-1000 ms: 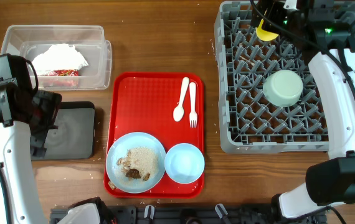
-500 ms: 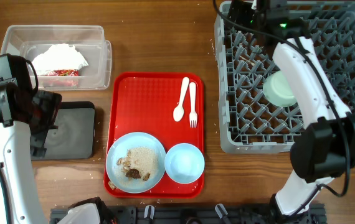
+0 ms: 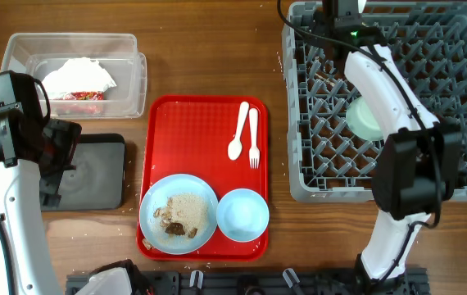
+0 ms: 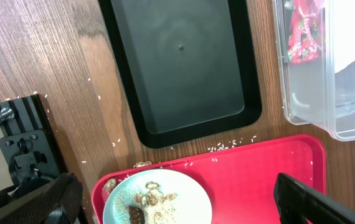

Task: Sort waste into correct bins and load items into the dishwasher rack

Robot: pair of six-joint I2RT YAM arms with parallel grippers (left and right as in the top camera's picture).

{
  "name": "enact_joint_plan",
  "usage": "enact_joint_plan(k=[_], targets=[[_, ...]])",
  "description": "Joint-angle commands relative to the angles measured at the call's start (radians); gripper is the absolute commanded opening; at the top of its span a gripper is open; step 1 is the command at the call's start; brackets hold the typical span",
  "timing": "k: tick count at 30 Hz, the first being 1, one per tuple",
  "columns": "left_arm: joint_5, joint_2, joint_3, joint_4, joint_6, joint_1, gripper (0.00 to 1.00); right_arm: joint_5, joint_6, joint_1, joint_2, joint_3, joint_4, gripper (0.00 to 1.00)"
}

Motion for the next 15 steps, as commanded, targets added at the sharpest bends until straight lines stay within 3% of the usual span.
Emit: enact_joint_plan(k=[1, 6, 10, 15], targets=[[-0.017, -0.005, -0.003, -0.002, -0.016, 0.004, 1.0, 0.02, 0.023, -0.023, 0.032, 0.001, 0.017, 0.66], [-0.017, -0.005, -0.003, -0.002, -0.016, 0.004, 1.0, 0.016, 0.022, -0.024, 0.033, 0.001, 0.029, 0.47], [-0.017, -0.005, -0.003, -0.002, -0.016, 0.004, 1.0, -0.034, 0.022, -0.024, 0.033, 0.001, 0.032, 0.44], [-0.017, -0.005, -0.003, -0.002, -0.016, 0.004, 1.0, -0.037, 0.022, -0.024, 0.032, 0.002, 0.03, 0.29]])
